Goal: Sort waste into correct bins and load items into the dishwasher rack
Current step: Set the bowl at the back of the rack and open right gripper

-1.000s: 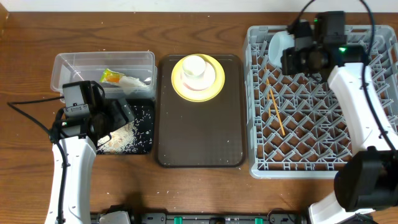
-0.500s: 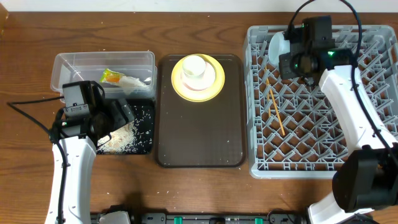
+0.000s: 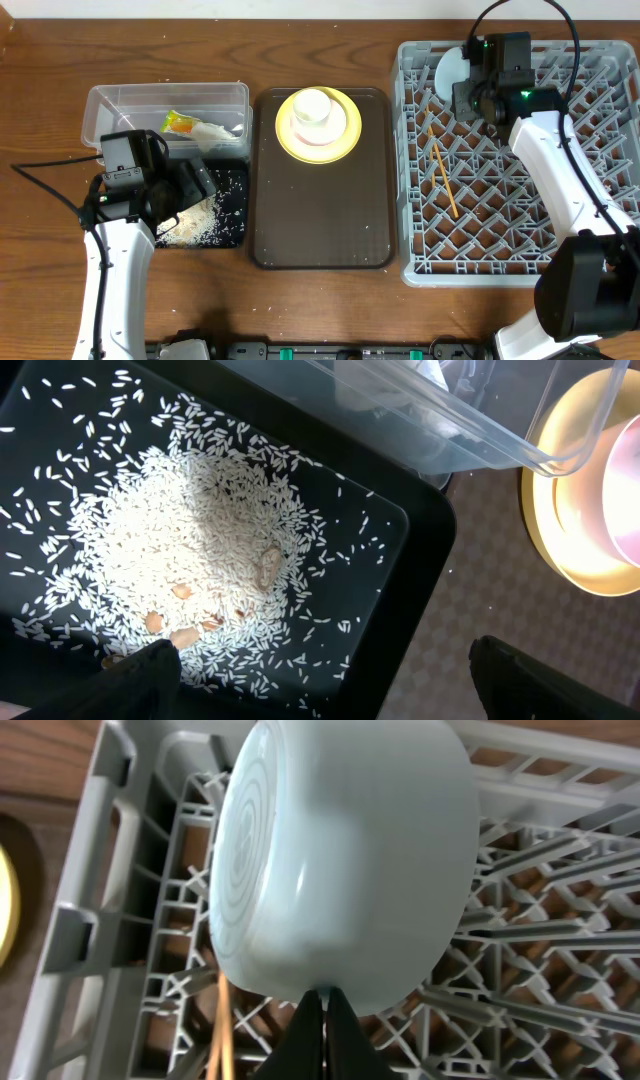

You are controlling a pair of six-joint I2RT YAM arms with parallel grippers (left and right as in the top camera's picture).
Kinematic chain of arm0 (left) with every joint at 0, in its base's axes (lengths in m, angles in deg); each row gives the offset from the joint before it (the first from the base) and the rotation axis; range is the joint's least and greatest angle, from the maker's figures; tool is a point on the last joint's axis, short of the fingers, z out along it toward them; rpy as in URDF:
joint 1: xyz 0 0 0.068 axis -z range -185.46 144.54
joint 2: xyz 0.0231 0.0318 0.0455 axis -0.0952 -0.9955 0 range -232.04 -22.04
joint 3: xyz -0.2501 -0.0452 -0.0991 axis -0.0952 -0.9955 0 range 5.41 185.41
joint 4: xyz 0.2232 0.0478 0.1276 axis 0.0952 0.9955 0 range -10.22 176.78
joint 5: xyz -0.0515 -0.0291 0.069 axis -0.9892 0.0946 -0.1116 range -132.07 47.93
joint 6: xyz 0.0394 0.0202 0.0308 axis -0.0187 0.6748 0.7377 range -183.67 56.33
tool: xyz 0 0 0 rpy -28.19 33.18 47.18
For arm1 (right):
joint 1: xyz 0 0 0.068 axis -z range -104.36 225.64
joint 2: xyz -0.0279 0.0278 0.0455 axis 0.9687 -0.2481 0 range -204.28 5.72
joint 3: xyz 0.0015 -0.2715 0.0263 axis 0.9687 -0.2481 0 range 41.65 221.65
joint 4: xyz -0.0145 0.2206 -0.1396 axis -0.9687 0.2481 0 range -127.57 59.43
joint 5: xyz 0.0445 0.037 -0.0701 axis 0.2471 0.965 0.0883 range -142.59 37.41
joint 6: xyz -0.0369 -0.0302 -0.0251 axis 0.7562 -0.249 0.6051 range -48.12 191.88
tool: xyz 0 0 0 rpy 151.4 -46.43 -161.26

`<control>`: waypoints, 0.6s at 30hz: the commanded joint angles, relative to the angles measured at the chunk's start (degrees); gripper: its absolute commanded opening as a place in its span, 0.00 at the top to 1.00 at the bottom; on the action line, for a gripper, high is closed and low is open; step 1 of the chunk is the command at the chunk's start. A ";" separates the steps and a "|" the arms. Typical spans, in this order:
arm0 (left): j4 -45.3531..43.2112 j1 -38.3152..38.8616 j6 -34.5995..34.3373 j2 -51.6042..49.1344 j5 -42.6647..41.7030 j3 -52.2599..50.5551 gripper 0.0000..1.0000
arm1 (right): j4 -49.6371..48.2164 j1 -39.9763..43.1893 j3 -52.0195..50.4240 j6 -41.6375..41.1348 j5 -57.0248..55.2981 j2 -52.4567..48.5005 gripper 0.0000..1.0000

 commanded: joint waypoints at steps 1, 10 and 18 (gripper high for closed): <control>-0.02 -0.20 -0.13 -0.11 0.35 1.07 0.05 | -1.60 -0.17 -0.22 -0.90 -1.18 -0.35 0.97; 0.00 -0.20 -0.13 -0.11 0.35 1.05 0.05 | -3.48 -0.15 -0.22 -0.90 -1.16 -0.35 0.92; 0.00 -0.20 -0.13 -0.11 0.35 1.07 0.05 | -2.19 -0.17 -0.22 -0.92 -1.14 -0.33 0.92</control>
